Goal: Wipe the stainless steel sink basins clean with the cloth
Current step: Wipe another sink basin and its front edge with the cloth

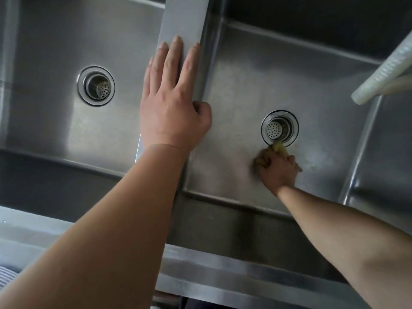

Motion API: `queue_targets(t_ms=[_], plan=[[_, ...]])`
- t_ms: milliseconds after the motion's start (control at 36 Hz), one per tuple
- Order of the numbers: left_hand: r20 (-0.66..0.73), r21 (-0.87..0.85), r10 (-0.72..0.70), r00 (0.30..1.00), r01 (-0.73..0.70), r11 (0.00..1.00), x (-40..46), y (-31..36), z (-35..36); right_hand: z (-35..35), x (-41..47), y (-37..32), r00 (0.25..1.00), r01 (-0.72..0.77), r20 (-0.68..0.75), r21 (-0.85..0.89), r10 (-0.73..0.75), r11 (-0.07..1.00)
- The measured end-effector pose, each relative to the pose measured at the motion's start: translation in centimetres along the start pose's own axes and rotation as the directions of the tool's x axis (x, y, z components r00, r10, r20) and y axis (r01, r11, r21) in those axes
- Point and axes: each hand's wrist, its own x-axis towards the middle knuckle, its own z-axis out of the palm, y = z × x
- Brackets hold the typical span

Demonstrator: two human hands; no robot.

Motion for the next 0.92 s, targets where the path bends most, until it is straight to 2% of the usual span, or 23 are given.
queue_targets(t_ms=[83,194,333,389,500,583,639,722,806,861,917], plan=[[-0.011,0.0,0.003,1.0,-0.003,1.0,-0.1,-0.1,0.2,-1.4,1.9,0.6,0.996,0.064,-0.066,0.011,-0.063,0.998],[-0.012,-0.004,0.007,1.0,-0.007,1.0,-0.2,0.0,0.1,-3.0,3.2,0.7,0.987,0.136,-0.097,0.109,-0.126,0.985],[0.023,0.023,0.0,1.0,-0.001,1.0,-0.4,0.2,-0.2,-4.0,0.4,1.4,0.975,0.215,-0.103,0.183,-0.199,0.959],[0.034,0.035,0.003,0.999,-0.004,0.999,-0.5,0.3,-0.5,-3.9,-1.5,2.5,0.974,0.225,-0.046,0.2,-0.22,0.954],[0.065,0.089,0.056,0.996,-0.062,0.994,-0.8,0.7,-0.8,-4.0,-5.0,5.1,0.976,0.18,0.105,0.116,-0.192,0.977],[0.068,0.161,0.269,0.961,-0.277,0.947,-1.6,0.8,-0.9,-4.0,-7.0,6.9,0.946,0.123,0.293,0.069,-0.138,0.99],[0.094,0.131,0.394,0.914,-0.404,0.905,-2.7,1.7,-0.6,-3.7,-7.8,8.0,0.899,0.108,0.421,0.057,-0.122,0.992],[0.277,0.02,0.419,0.865,-0.442,0.897,-6.1,4.8,1.4,-2.9,-7.9,9.6,0.887,0.094,0.447,0.079,-0.119,0.992],[0.578,-0.103,0.266,0.772,-0.255,0.962,-9.6,7.8,5.0,-2.0,-6.9,10.4,0.899,0.031,0.433,0.091,-0.068,0.995],[0.705,-0.04,0.129,0.697,-0.143,0.989,-11.5,8.5,8.1,-1.6,-6.4,10.6,0.851,-0.024,0.523,0.13,-0.048,0.991],[0.774,0.063,-0.002,0.633,-0.074,0.995,-13.0,7.7,11.1,-1.2,-6.3,10.3,0.83,-0.012,0.552,0.161,-0.08,0.987]])
